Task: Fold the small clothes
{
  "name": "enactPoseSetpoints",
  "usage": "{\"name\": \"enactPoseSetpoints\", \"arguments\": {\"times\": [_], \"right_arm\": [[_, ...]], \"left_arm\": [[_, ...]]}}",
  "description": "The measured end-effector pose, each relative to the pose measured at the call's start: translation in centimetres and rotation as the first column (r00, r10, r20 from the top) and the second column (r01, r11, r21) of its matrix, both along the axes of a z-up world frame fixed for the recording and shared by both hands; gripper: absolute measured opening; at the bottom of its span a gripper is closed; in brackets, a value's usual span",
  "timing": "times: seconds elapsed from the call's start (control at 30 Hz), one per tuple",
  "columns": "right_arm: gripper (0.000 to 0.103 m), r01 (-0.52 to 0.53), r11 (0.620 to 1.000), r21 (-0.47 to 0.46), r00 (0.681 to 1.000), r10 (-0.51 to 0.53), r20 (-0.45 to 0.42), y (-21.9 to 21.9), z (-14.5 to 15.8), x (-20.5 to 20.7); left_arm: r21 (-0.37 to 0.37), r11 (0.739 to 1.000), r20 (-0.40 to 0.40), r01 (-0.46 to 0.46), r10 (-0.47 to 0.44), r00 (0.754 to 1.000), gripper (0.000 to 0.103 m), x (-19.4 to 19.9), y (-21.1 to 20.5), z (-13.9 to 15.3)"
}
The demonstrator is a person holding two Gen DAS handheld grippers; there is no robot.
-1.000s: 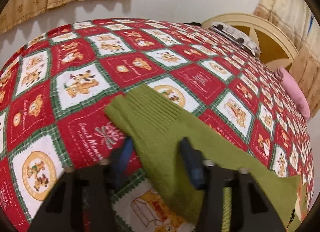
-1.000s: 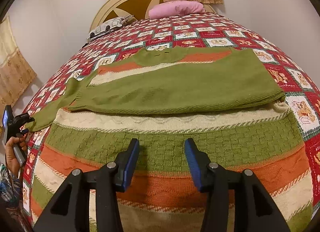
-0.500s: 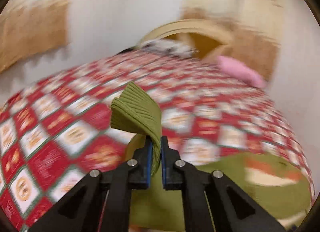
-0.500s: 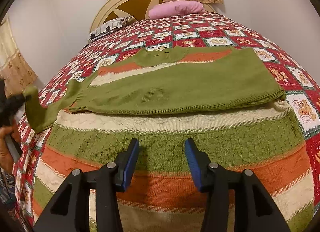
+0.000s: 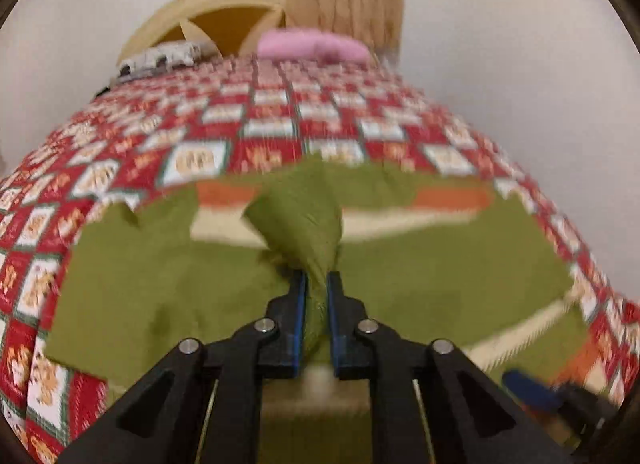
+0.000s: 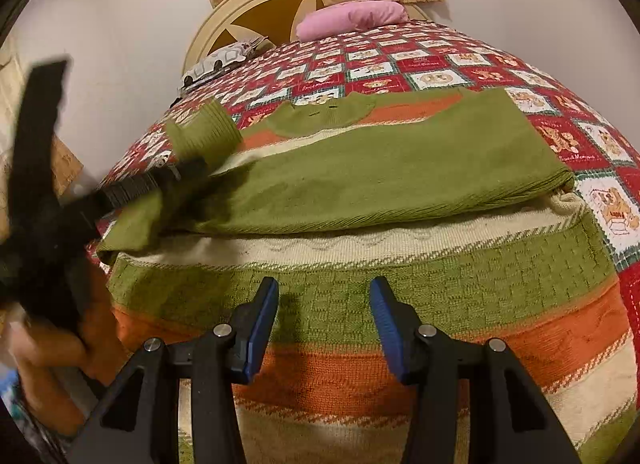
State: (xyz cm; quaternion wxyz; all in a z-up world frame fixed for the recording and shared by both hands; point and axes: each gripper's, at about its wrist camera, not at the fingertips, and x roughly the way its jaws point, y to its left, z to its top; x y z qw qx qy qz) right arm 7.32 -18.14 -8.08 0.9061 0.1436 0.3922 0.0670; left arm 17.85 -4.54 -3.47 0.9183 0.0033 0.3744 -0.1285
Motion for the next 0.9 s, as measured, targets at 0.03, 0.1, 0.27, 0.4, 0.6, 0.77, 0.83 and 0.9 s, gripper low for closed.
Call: {"name": "enactPoseSetpoints", "arguments": {"times": [0.03,0.1,0.27,0.4,0.6,0.77,0.83,0.9], "right_arm": [[0.049,0.001,1.0,0.003,1.0,-0.001,0.0,0.0,0.0,0.0],[0.049,0.001,1.0,0.002,1.0,-0.001,0.0,0.0,0.0,0.1],[0.049,0.002,1.0,-0.019,1.0,-0.002,-0.002,0.3,0.1,0.1],[0.049,-0.01,0.999,-0.035,1.0,0.011,0.003,0.5,0.8,0.1],[0.06,-0.023,0.996,0.084,0.998,0.018,0.061,0.1,5.1,3.9],[0.062,-0.061,0.998,0.024,0.997,0.062,-0.038,2.9,3.2,10.2],[0.062,-0.087,0.996,0.0,0.99,0.086,-0.114,4.5,1.5,11.5],[0.058,-0.087,0.994,-0.073,0.992,0.08,-0.096,5.6,1.0,11.3]], "left_arm": [[-0.009,1.0,-0.009,0.011,-0.011,1.0,0.028,-0.5,0.3,0.0],[-0.055,0.998,0.005,-0.01,0.01,1.0,0.068,-2.1,2.4,0.6],[-0.096,0.981,0.059,-0.166,0.172,0.983,0.087,-4.1,7.3,1.1],[-0.119,0.956,-0.002,-0.269,0.271,0.963,0.087,-3.6,9.6,-1.5],[-0.249,0.906,-0.118,-0.341,0.321,0.94,0.087,-3.3,12.2,-3.3],[-0.254,0.904,-0.117,-0.345,0.326,0.938,0.087,-3.5,12.0,-3.4],[-0.252,0.904,-0.118,-0.345,0.325,0.938,0.087,-3.4,12.1,-3.5],[-0.257,0.903,-0.118,-0.345,0.325,0.938,0.087,-3.4,12.2,-3.5]]}}
